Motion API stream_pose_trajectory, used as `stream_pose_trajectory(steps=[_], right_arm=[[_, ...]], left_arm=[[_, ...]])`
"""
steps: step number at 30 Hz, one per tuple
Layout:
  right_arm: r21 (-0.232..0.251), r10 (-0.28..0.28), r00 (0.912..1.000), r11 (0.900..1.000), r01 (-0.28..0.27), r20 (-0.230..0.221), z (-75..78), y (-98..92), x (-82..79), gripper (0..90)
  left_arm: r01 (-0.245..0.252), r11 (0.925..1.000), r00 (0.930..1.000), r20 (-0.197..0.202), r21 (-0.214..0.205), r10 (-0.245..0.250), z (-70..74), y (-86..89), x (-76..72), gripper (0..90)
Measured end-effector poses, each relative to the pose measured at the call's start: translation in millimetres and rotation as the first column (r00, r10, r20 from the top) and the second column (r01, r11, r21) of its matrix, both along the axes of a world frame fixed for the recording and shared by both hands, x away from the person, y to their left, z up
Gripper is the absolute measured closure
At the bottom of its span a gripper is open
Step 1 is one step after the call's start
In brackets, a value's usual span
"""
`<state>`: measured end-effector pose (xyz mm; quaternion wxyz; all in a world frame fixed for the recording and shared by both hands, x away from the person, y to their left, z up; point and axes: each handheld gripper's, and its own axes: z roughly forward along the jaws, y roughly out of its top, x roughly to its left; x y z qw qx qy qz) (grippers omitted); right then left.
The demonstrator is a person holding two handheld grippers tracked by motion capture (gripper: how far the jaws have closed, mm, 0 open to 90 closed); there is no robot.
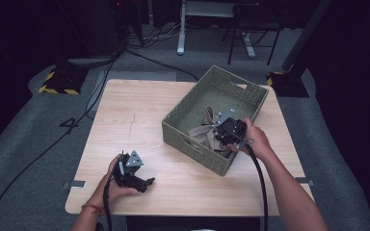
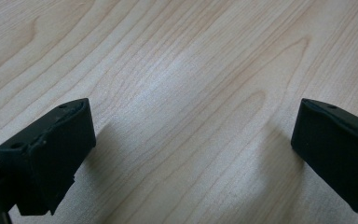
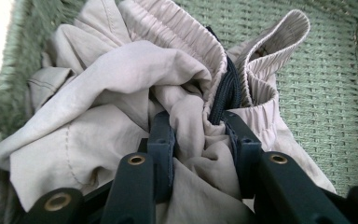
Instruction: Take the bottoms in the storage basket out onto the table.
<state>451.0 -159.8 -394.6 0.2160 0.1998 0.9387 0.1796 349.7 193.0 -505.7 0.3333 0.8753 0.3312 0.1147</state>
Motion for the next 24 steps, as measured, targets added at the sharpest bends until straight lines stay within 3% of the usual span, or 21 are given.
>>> stream_pose_trajectory(steps=[3,10,15,19,21,24], right_arm=[[0.019,0.006,0.9998,0.9998,-0.006,0.019,3.3,-0.6,-2.6,68.5],[0.125,0.016,0.9967,0.9918,-0.026,0.08,21.2,-4.1,-11.2,68.9],[0.15,0.014,0.9939,0.9882,-0.03,0.109,28.8,-5.1,-13.2,69.0],[0.212,-0.007,0.9898,0.9769,-0.024,0.143,39.3,-10.8,-14.0,69.1],[0.263,-0.026,0.9847,0.9647,-0.02,0.172,49.5,-16.7,-16.0,69.2],[0.284,-0.034,0.9813,0.9586,-0.022,0.19,55.8,-19.9,-17.5,69.1]], left_arm=[[-0.001,1.0,1.0,0.0,0.0,0.001,0.0,0.0,0.0,0.1],[0.0,1.0,1.0,0.0,0.0,0.0,0.0,0.0,0.0,0.1],[-0.001,1.0,1.0,0.0,-0.001,0.001,0.0,0.0,-0.1,0.1],[-0.001,1.0,1.0,0.0,0.0,0.001,0.0,0.0,-0.1,0.1],[0.0,1.0,1.0,0.0,0.0,0.0,0.0,0.0,0.0,0.1],[-0.001,1.0,1.0,-0.001,-0.001,0.001,0.0,0.0,-0.1,0.1]])
